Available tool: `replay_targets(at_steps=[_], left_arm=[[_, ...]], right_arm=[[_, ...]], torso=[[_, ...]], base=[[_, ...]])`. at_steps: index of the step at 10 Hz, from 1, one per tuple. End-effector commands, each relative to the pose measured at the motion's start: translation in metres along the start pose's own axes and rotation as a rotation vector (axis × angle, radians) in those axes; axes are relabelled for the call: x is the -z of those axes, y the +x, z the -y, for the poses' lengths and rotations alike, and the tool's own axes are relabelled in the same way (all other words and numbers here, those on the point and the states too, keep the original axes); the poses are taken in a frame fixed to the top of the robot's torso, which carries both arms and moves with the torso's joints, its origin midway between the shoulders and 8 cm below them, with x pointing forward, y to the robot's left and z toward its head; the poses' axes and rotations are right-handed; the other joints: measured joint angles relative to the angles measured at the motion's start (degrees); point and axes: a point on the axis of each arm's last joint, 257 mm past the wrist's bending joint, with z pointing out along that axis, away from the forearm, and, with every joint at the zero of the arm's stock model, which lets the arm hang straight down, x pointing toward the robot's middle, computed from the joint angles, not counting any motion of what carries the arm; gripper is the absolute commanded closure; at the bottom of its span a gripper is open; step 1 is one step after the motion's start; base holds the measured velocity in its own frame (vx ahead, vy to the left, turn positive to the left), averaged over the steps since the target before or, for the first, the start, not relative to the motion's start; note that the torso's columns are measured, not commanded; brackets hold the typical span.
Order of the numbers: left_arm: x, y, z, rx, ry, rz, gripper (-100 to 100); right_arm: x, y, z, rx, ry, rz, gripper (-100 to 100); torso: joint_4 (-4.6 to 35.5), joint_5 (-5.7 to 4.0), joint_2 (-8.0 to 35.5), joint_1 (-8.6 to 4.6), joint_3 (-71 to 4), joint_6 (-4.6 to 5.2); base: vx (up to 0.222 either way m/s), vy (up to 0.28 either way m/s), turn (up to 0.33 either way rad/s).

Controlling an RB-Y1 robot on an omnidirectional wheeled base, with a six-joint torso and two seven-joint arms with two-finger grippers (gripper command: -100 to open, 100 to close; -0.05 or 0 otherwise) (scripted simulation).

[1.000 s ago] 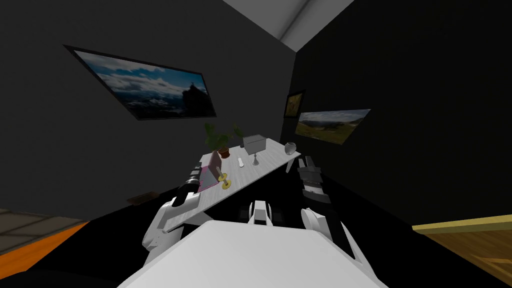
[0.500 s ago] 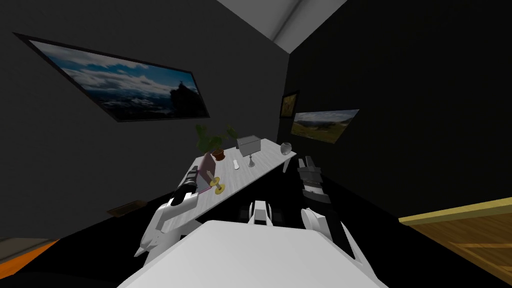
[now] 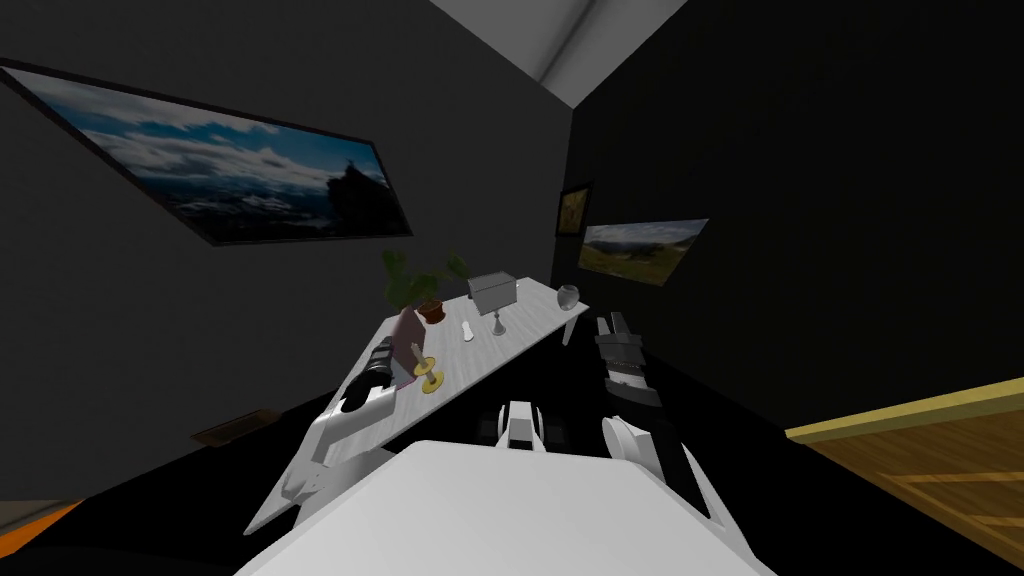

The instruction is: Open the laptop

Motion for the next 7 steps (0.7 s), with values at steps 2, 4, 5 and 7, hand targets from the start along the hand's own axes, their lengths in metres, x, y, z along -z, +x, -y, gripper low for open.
replay_targets(at_steps=[2, 4, 5, 7], left_arm=[[-0.002, 0.017, 0.006, 0.113, 0.001, -0.034, 100], [-0.003, 0.029, 0.010, 0.188, 0.000, -0.057, 100], [-0.003, 0.040, 0.015, 0.263, -0.002, -0.081, 100], [-0.004, 0.052, 0.019, 0.337, -0.004, -0.106, 100]], right_arm=[[0.000, 0.000, 0.000, 0.000, 0.000, 0.000, 0], [0.000, 0.000, 0.000, 0.000, 0.000, 0.000, 0], [0.000, 0.000, 0.000, 0.000, 0.000, 0.000, 0], [0.000, 0.000, 0.000, 0.000, 0.000, 0.000, 0]], torso=[[0.03, 0.15, 0.25, 0.30, 0.18, -0.12], [-0.01, 0.26, 0.24, 0.54, 0.18, -0.32], [-0.07, 0.28, 0.23, 0.39, 0.18, -0.41], [-0.14, 0.31, 0.04, 0.50, 0.06, -0.35]], base=[[-0.071, 0.117, 0.032], [-0.114, 0.122, 0.019], [-0.116, 0.162, 0.059], [-0.106, 0.166, 0.054]])
